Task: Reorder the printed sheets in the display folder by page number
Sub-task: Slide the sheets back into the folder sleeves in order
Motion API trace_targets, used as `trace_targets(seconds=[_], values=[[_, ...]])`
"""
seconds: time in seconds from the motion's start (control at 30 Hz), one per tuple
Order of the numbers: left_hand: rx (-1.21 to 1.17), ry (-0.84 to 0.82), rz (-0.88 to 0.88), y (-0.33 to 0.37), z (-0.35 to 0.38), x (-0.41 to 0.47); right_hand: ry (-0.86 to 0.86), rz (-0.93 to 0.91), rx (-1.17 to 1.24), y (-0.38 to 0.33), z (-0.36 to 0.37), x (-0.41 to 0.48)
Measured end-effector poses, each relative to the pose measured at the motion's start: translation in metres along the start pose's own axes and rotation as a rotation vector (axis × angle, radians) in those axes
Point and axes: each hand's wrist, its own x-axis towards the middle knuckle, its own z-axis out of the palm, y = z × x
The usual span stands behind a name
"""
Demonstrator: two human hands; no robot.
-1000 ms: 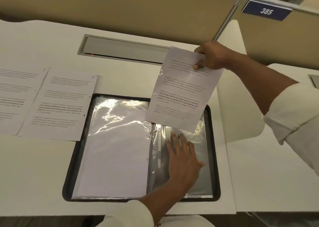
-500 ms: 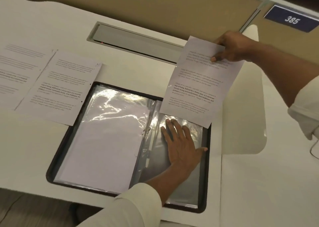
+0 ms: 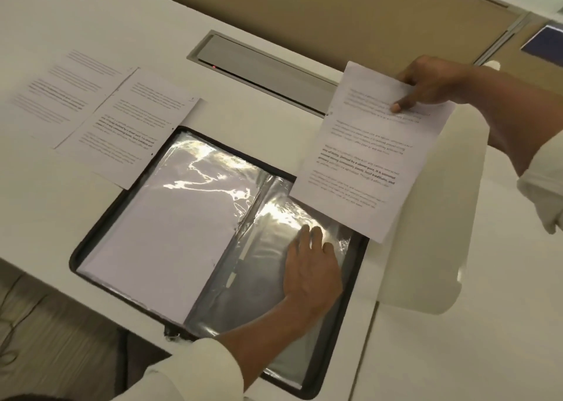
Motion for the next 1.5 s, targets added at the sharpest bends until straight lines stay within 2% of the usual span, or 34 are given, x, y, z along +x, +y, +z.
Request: trace_targets(seconds=[0.13,0.27,0.37,0.5,0.77,1.07,1.33,1.5], values=[[-0.235,0.171,-0.119,0.0,-0.011,-0.001,0.005,-0.016,0.051,0.011,-0.013,0.001],[-0.438,0.16,-0.323,-0.002,-0.027,0.0,-0.047,0.015,0.071,0.022,-0.014,0.001],[-0.489,0.155,-0.401,-0.003,-0.032,0.007,-0.085,0.028,0.064,0.028,-0.014,0.003],[-0.431,0.138,-0.446,-0.005,-0.033,0.016,-0.083,0.045,0.095,0.035,-0.022,0.01],[-0.345,0.175,-0.382,0.003,-0.033,0.025,-0.088,0.066,0.17,0.048,-0.053,0.021],[-0.376,0.121,-0.443,0.008,-0.036,0.037,-0.075,0.046,0.176,0.041,-0.058,0.016],[-0.146,0.224,-0.193,0.017,-0.026,0.026,-0.103,0.036,0.124,0.042,-0.051,0.025],[-0.061,0.278,-0.119,0.019,-0.026,0.026,-0.115,0.009,0.155,0.039,-0.048,0.039]])
